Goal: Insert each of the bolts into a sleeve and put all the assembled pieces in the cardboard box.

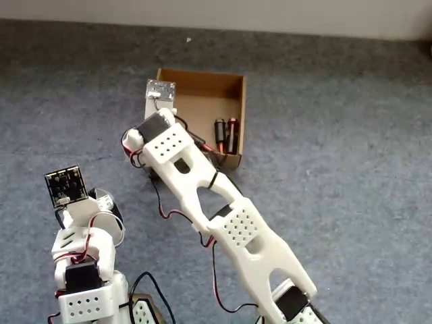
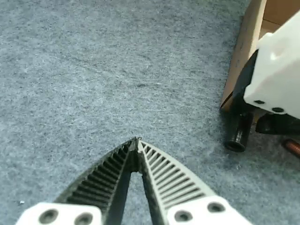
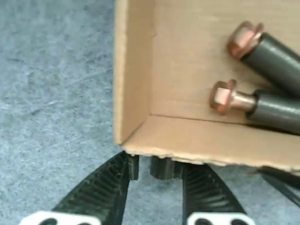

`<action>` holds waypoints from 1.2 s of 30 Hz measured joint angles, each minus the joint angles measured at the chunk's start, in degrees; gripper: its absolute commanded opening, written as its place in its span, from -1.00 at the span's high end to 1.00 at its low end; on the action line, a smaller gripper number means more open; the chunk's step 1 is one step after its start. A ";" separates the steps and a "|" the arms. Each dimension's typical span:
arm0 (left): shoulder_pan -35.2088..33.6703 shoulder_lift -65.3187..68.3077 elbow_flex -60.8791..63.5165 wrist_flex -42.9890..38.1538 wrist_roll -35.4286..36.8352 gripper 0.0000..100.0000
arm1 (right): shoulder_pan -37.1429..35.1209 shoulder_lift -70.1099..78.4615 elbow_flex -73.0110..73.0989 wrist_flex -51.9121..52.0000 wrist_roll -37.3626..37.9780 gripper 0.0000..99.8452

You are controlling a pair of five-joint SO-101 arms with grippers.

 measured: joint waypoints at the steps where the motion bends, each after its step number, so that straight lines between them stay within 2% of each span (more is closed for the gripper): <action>1: 0.00 0.00 0.00 0.00 0.00 0.99 | 0.26 0.18 -0.35 0.18 0.00 0.74; 16: 0.00 0.00 0.00 0.00 0.00 0.99 | -0.26 7.21 -2.37 0.09 0.09 0.76; 21: 0.00 0.00 0.00 0.00 0.00 0.99 | -0.26 7.30 -2.37 0.97 0.09 1.00; 28: 0.00 0.00 0.00 0.00 0.00 0.99 | -0.70 7.65 -6.07 6.68 0.18 0.99; 36: 0.00 0.00 0.00 0.00 0.00 0.99 | -1.76 7.47 -16.26 10.55 16.79 0.99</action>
